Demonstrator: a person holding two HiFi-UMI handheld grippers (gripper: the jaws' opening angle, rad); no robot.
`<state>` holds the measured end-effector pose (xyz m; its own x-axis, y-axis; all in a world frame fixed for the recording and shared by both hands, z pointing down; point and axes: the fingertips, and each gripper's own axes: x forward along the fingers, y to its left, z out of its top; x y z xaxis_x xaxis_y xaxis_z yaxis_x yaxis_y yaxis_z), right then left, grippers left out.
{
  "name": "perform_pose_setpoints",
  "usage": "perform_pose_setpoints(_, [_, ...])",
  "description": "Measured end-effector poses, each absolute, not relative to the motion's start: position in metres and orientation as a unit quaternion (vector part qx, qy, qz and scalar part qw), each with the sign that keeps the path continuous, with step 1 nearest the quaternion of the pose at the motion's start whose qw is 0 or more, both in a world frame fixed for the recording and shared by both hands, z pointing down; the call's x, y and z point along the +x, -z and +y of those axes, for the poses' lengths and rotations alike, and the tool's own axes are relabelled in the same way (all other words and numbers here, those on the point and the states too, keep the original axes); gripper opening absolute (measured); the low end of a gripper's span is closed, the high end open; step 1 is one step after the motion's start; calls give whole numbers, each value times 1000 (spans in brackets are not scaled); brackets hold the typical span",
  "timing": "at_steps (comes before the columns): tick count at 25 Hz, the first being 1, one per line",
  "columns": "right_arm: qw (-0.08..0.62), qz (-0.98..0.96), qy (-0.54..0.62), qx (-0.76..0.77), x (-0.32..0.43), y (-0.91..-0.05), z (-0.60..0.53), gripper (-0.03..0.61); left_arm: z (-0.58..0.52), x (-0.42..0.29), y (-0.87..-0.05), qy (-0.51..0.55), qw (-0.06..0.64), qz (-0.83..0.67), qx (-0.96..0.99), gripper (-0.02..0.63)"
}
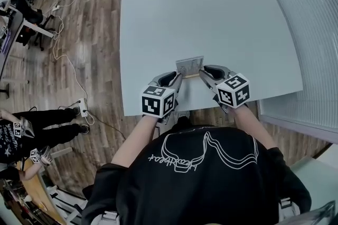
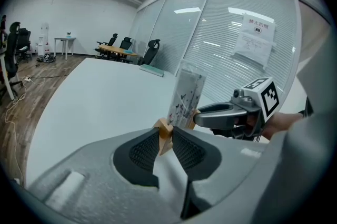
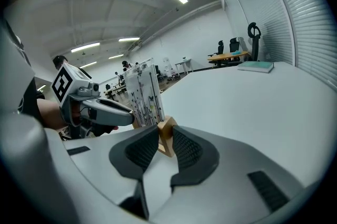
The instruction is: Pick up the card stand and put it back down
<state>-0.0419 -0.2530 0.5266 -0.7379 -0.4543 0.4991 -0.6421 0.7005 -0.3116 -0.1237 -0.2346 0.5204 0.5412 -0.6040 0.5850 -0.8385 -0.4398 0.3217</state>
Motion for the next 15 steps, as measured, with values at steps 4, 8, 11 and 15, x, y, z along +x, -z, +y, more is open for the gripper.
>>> perform_pose_setpoints(4, [208, -895, -244, 310, -45, -548, -274, 89, -257, -127, -541, -204, 304, -434, 823, 84])
perform_pose_setpoints(8, [220, -888, -254, 313, -46, -567, -288, 86, -272, -129, -560, -210, 315, -428, 820, 84])
perform_pose_setpoints(11, [226, -884, -260, 314, -45, -578, -297, 86, -282, -128, -572, -215, 324, -425, 817, 84])
perform_pose_setpoints(15, [228, -882, -264, 316, -48, -591, -305, 87, -290, -130, -586, -217, 328, -422, 817, 83])
